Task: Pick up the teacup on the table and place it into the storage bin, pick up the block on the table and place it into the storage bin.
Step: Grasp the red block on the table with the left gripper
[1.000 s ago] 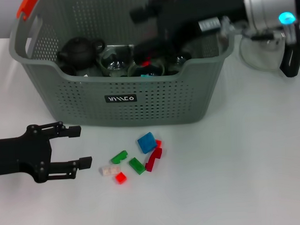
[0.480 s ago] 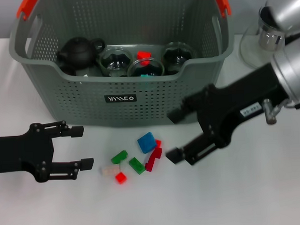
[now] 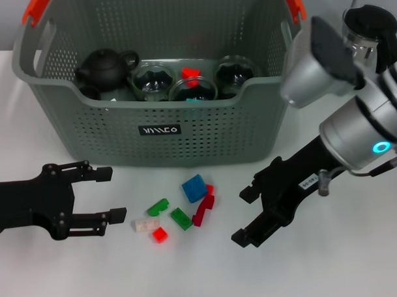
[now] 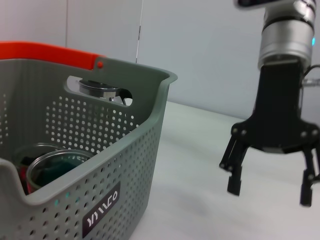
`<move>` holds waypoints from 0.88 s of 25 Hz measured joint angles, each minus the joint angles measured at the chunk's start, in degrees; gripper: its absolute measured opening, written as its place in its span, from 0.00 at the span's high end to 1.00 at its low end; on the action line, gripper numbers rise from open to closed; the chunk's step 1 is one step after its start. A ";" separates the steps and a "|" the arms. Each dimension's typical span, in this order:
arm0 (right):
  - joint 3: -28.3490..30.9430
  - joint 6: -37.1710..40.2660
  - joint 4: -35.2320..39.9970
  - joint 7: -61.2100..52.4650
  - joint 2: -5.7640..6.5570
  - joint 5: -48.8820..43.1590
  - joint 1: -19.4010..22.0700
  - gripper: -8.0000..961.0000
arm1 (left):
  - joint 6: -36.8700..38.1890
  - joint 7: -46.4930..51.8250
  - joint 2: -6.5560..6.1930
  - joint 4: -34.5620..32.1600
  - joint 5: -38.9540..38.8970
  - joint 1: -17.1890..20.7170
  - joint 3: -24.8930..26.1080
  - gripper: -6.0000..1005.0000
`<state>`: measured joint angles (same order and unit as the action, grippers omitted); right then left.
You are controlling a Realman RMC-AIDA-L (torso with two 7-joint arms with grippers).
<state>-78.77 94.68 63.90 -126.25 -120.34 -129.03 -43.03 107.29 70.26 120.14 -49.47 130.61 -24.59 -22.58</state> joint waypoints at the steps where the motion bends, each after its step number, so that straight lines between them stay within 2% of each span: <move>1: -0.85 -1.14 -1.15 -0.15 -0.01 -0.46 -0.39 0.03 | -0.03 -0.03 0.00 0.00 0.00 0.02 0.00 0.19; 10: -6.98 -8.39 -9.15 -0.66 -0.07 -1.52 -4.93 0.03 | -0.64 -0.09 -0.03 0.68 0.00 -0.05 -0.01 0.19; 16: -9.43 -10.77 -9.22 -0.38 -0.15 -2.34 -5.57 0.03 | -1.01 -0.12 0.03 0.70 -0.01 0.02 0.00 0.19; 22: -8.20 -8.48 -7.08 1.51 0.04 -0.65 -5.06 0.03 | -1.13 -0.48 -0.02 0.51 -0.01 0.26 0.03 0.19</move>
<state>-86.97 86.20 56.82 -124.74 -120.30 -129.68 -48.10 106.16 69.78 120.12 -48.97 130.61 -24.33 -22.56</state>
